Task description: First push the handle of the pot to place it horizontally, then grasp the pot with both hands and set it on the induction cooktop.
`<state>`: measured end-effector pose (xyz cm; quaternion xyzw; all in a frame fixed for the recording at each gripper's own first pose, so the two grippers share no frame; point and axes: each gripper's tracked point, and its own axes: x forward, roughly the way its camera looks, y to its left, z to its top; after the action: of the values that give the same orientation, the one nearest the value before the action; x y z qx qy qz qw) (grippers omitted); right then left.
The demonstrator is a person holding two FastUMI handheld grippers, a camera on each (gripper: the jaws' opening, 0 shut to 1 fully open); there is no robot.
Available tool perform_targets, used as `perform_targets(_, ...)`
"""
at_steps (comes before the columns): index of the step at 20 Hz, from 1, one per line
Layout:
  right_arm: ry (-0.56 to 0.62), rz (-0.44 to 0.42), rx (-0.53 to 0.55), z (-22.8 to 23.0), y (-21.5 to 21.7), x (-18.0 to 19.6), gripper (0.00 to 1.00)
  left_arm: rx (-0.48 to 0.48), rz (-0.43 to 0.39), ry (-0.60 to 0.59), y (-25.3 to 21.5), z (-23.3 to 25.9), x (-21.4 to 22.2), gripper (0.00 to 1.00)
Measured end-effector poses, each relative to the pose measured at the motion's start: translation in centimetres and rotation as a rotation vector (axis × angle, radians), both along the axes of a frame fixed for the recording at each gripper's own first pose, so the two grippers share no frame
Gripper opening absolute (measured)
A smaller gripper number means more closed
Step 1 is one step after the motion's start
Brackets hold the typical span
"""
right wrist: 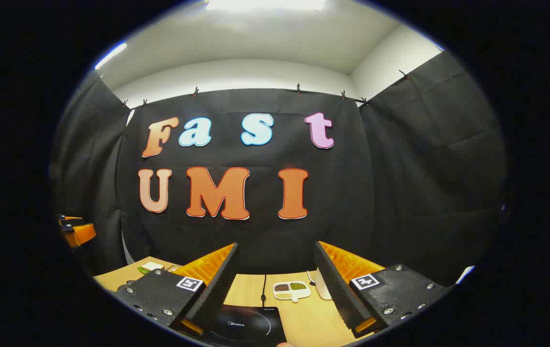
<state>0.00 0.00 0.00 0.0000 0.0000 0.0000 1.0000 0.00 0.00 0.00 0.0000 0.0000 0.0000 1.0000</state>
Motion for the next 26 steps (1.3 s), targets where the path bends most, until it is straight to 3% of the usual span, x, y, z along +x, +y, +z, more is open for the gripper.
perform_targets(15, 0.010, 0.018, -0.002, -0.3, 0.3, -0.5, 0.99, 0.029, -0.029, 0.001, -0.6, 0.3, -0.3, 0.88)
perform_targets(18, 0.015, 0.022, 0.002, -0.4, 0.4, -0.6, 0.96, 0.028, -0.055, 0.007, -1.2, 0.0, -0.4, 0.94)
perform_targets(20, 0.015, 0.022, 0.002, -0.3, 0.5, -0.6, 0.96, 0.030, -0.080, 0.009, -1.6, -0.3, -0.5, 0.79)
perform_targets(22, 0.014, 0.021, 0.002, -0.3, 0.5, -0.5, 0.96, 0.043, -0.101, 0.007, -1.9, -0.5, -0.4, 0.79)
perform_targets(23, 0.014, 0.021, 0.003, -0.3, 0.5, -0.5, 0.96, 0.050, -0.110, 0.009, -2.1, -0.7, -0.5, 0.63)
perform_targets(25, 0.015, 0.020, 0.005, -0.5, 0.3, -0.5, 0.96, 0.071, -0.122, 0.005, -2.5, -0.8, -0.5, 0.63)
perform_targets(26, 0.017, 0.016, 0.005, -0.6, 0.2, -0.5, 0.96, 0.079, -0.118, 0.006, -2.5, -0.9, -0.6, 0.53)
